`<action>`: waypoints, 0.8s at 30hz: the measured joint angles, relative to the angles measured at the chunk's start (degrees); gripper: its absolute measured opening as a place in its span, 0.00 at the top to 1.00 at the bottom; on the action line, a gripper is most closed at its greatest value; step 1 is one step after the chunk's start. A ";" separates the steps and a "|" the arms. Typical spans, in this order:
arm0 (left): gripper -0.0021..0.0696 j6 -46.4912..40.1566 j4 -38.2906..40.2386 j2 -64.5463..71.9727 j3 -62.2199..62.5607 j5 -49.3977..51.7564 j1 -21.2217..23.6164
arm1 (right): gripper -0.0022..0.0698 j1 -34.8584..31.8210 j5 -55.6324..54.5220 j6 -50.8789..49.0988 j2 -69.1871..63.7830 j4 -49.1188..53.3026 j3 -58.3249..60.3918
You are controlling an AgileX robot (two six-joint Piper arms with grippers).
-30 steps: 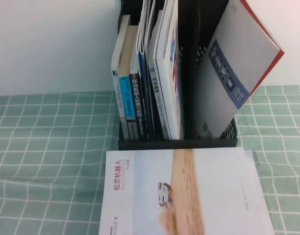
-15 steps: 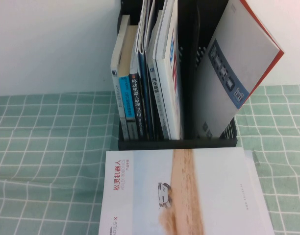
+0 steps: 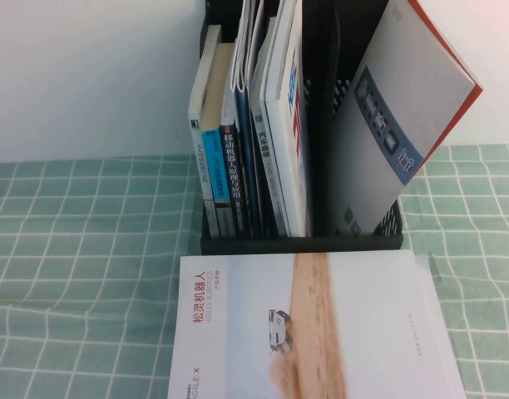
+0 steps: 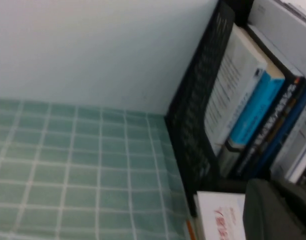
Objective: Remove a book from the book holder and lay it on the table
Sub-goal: Hold the bookshelf
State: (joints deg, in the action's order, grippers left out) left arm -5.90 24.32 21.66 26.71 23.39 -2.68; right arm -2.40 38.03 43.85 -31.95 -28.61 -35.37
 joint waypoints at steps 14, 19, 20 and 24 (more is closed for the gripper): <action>0.97 -45.30 50.15 24.37 0.15 11.41 0.00 | 0.97 2.85 -0.38 34.69 -32.80 -30.73 0.08; 0.97 -47.59 51.83 29.36 0.15 10.71 0.05 | 0.97 9.49 -4.68 36.07 -41.35 -30.88 0.08; 0.97 -47.63 51.83 30.09 0.15 10.83 0.05 | 0.97 10.57 -5.41 36.05 -42.80 -30.88 0.08; 0.97 -47.63 51.95 33.16 0.15 11.53 0.05 | 0.97 14.65 -9.39 36.32 -48.72 -30.38 0.08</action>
State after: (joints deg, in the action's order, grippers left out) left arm -53.53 76.26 54.82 26.86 34.91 -2.63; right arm 12.24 28.64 80.16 -80.66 -58.99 -35.28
